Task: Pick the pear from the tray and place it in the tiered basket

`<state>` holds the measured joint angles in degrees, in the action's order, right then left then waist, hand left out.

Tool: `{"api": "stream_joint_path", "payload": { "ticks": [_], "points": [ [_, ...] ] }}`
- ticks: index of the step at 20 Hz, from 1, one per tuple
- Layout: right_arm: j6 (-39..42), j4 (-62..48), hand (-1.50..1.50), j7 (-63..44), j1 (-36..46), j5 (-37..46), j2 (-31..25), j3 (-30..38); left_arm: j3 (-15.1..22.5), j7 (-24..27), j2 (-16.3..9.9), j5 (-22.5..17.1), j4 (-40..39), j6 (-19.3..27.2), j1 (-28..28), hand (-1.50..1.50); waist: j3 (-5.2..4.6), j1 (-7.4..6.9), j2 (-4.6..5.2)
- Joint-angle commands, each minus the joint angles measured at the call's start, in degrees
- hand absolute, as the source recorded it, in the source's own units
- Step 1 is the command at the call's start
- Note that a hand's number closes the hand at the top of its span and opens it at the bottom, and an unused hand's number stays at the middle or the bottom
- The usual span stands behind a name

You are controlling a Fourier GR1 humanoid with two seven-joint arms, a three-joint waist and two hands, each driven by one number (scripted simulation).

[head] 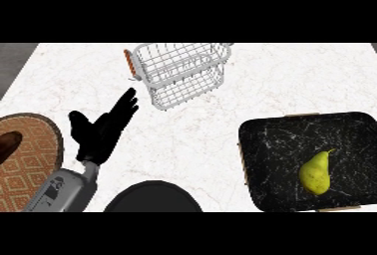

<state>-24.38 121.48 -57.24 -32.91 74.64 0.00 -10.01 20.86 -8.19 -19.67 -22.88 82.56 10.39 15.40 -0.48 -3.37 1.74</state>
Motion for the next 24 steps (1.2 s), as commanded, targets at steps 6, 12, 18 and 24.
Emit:
{"api": "stream_joint_path", "payload": {
  "ticks": [6, 12, 18, 24],
  "points": [
    [18.8, -3.9, -1.5, -26.7, 20.8, 9.8, 0.0, -8.4, -0.8, -1.3, -0.4, -0.4, 1.3, -0.3, -1.8, 0.0, 0.31, 0.54, -1.23],
    [18.1, -11.1, -1.5, -27.9, 26.5, 10.8, 0.0, -6.8, -1.5, 2.0, 1.1, 0.4, -0.9, -0.5, -2.6, 0.0, 0.37, 2.36, -1.45],
    [16.7, -15.1, -1.5, -28.0, 27.5, 12.1, 0.0, -4.7, -3.9, 0.1, -1.2, -0.7, 0.3, -2.1, -3.1, 0.0, 0.44, 2.72, -1.68],
    [15.4, -16.0, -1.5, -28.0, 27.6, 12.1, 0.0, -4.6, -3.3, 0.7, 0.4, 0.9, -0.5, -1.3, -3.9, 0.0, 0.45, 3.09, -1.7]
  ]
}}
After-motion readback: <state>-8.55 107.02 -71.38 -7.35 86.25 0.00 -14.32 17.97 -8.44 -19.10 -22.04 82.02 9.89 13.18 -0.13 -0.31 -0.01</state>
